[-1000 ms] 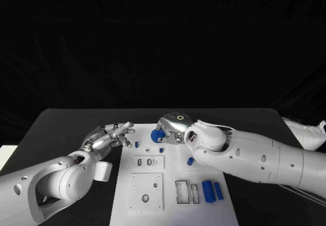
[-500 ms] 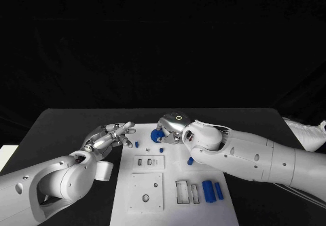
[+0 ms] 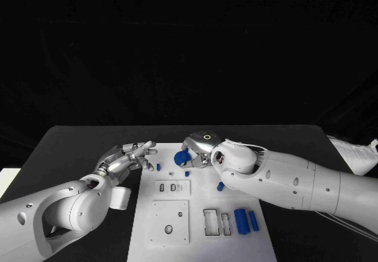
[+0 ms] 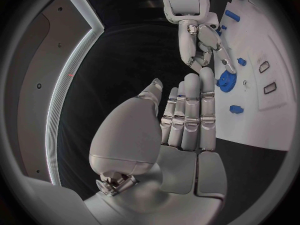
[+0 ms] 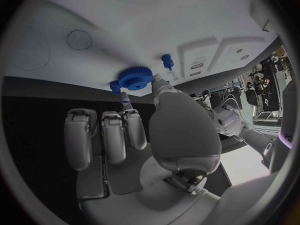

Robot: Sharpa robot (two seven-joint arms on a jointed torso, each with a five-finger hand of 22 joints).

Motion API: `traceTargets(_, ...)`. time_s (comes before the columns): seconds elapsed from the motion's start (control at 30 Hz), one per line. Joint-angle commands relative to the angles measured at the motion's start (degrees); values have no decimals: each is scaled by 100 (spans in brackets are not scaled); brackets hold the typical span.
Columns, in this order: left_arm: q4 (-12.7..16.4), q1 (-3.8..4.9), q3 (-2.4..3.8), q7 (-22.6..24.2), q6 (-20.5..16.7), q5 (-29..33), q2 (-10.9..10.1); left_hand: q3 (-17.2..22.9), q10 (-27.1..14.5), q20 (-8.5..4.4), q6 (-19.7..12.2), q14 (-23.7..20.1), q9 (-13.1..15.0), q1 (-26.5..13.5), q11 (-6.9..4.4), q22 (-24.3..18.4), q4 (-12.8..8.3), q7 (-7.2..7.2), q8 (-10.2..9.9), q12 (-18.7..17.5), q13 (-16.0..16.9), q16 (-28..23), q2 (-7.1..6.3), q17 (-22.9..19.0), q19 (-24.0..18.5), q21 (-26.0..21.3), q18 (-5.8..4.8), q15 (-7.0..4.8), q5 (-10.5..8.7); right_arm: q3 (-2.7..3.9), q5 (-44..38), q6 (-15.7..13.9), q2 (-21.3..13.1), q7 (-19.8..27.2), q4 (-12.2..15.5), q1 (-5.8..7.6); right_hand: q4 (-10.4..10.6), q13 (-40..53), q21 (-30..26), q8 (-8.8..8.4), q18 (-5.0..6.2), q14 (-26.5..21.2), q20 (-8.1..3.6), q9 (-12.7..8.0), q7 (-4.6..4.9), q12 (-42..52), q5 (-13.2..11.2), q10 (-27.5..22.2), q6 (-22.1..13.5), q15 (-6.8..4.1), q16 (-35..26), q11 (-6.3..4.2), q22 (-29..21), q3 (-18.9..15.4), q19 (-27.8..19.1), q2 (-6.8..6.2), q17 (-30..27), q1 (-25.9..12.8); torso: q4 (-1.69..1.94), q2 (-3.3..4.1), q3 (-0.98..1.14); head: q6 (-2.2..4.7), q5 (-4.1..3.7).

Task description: Assemble the parts on the task board

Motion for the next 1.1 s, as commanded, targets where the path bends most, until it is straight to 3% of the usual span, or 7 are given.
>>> traceTargets(0.03,5,2,2,9,106,8,8,39,-28,0,-30,-42,-8,20,-1,8,-6,4,-30,-22,-6,-21,23,9,-39,37,68,-7,-4,-2,130,307,6,-45,-10,-3,2,1000,22,6,-116,578,34,12,4,14,130,178,-5,30,30,42,363,-158,161,229,1419,-448,-4,-1,-1,13,-8)
traceTargets(0.07,5,2,2,8,104,8,7,39,-29,0,-32,-42,-9,19,0,9,-6,4,-31,-23,-7,-21,22,9,-39,38,68,-7,-5,-3,175,354,5,-47,-15,-3,-14,1006,25,6,-116,580,34,12,3,20,316,182,-1,30,32,43,367,-192,162,456,1425,-703,-5,0,0,14,-9)
traceTargets(0.1,5,2,2,7,103,8,8,39,-29,0,-32,-42,-9,19,0,9,-6,4,-31,-23,-7,-21,22,9,-39,38,68,-7,-5,-3,213,389,4,-48,-19,-3,-17,1009,25,4,-116,580,32,11,15,23,536,183,0,36,33,31,368,-301,162,571,1426,-951,-6,1,0,14,-10)
traceTargets(0.17,4,2,2,7,103,8,9,39,-29,0,-32,-42,-9,19,0,9,-6,4,-31,-23,-7,-21,22,9,-39,38,68,-7,-5,-5,268,435,4,-50,-27,-3,-9,1024,30,3,-118,582,35,11,12,38,801,192,3,34,36,39,377,-453,165,731,1434,-1179,-5,2,2,11,-15)
traceTargets(0.23,3,2,2,7,103,8,12,40,-31,1,-34,-43,-9,18,1,10,-6,6,-33,-24,-7,-22,21,9,-40,39,68,-7,-5,-5,308,463,3,-57,-37,-2,-9,1035,35,6,-119,583,36,12,13,50,846,199,15,36,40,36,385,-546,168,815,1442,-1264,-6,3,3,8,-19)
traceTargets(0.77,4,2,2,8,97,8,9,40,-36,1,-39,-43,-10,17,3,11,-7,8,-36,-26,-8,-22,18,9,-42,41,68,-6,-5,-8,578,252,-120,45,4,-2,-19,1087,51,19,-124,589,31,19,-3,109,1085,240,100,28,50,23,415,-838,178,1114,1468,-1305,-23,5,10,16,-33)
traceTargets(1.1,12,2,2,3,99,8,-9,42,-42,3,-46,-44,-11,14,6,13,-8,11,-40,-30,-10,-23,17,9,-46,44,68,-4,-6,-1,590,-774,-537,209,367,-30,-40,1088,56,11,-125,590,26,16,-10,104,1245,239,135,22,51,16,422,-985,181,1097,1470,-1095,-19,0,17,43,-80)
